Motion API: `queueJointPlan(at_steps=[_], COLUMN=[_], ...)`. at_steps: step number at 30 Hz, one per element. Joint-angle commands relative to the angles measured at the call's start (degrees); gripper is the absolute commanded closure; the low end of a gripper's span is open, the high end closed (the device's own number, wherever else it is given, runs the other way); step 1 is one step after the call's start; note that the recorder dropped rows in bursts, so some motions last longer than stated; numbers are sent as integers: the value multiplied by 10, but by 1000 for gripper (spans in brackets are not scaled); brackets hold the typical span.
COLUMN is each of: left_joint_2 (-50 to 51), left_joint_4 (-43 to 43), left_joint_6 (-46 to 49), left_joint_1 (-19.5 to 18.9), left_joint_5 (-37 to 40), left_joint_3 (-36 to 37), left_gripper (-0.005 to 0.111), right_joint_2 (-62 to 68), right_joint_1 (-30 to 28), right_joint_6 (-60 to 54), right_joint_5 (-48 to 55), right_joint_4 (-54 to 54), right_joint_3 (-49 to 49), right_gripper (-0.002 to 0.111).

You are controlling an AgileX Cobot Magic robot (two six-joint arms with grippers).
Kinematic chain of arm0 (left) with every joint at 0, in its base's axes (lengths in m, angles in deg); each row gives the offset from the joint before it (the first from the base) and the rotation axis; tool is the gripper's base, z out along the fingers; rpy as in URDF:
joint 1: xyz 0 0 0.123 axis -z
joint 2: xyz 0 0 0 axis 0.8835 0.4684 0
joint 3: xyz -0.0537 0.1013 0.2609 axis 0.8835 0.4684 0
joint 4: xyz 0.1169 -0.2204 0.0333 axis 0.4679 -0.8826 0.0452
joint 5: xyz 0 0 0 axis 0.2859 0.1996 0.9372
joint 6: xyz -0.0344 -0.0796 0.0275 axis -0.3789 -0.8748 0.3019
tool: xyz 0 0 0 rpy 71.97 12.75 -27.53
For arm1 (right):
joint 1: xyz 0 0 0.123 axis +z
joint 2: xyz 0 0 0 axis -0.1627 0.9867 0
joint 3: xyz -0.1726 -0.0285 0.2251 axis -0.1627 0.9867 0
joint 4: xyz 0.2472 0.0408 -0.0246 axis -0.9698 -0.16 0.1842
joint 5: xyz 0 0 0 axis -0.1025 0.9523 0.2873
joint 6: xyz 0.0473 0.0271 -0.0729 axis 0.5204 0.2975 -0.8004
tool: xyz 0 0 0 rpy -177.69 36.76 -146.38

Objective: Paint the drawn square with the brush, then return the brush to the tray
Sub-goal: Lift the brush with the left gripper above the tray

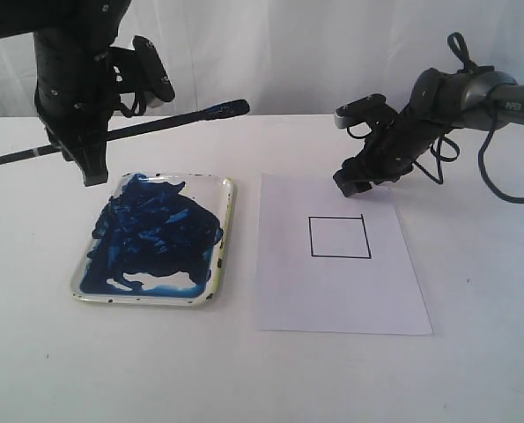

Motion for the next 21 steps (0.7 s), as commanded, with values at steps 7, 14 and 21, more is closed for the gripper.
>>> queueJointPlan(at_steps=[7,14,21], left_joint_2=[-6,23,42], left_joint_4=[86,162,216], left_joint_6=[37,58,92], left_joint_1=[61,109,134], left_joint_5=[54,54,54], left_joint_3=[0,0,0], left_gripper=[107,107,107], right_joint_2=[22,22,22], right_joint_1=[0,0,0], right_joint_6=[-9,-9,-9], right_joint_5=[29,29,19], right_joint_4=[19,19,19], right_joint_3=[11,11,11], right_gripper=[48,48,48])
